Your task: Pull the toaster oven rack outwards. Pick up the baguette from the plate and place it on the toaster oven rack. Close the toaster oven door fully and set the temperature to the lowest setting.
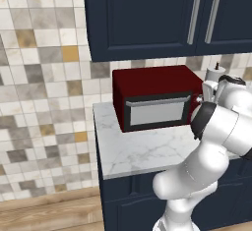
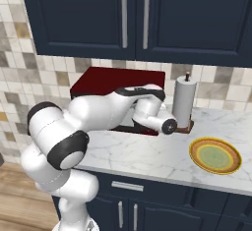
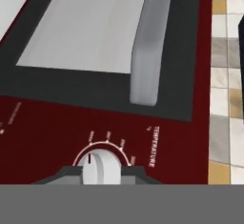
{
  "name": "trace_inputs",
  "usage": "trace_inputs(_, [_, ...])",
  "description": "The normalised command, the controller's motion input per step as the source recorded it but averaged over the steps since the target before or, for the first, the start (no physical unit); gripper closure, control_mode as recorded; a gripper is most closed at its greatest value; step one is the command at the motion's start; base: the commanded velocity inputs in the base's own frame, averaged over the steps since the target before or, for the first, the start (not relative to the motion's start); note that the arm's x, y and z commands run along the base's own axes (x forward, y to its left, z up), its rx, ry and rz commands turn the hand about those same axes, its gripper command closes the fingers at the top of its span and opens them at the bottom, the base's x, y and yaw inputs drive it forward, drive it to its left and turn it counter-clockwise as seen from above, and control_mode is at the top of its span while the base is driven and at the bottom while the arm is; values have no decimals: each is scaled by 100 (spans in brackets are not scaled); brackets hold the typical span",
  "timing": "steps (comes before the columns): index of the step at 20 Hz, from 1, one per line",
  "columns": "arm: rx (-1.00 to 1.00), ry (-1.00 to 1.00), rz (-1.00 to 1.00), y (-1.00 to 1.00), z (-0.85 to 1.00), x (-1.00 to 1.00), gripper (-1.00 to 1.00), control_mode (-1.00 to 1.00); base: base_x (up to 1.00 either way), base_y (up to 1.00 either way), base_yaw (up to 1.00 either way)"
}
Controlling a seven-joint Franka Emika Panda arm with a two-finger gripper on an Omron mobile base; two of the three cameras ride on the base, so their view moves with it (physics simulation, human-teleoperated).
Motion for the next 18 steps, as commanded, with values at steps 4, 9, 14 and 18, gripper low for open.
trace_inputs(4, [-44,-20,25,0,0,23,100,-100,0,0,0])
trace_inputs(9, [-40,-28,36,0,0,27,100,-100,0,0,0])
trace_inputs(14, [-44,-36,43,0,0,18,100,-100,0,0,0])
trace_inputs(18, [-52,-38,39,0,6,3,100,-100,0,0,0])
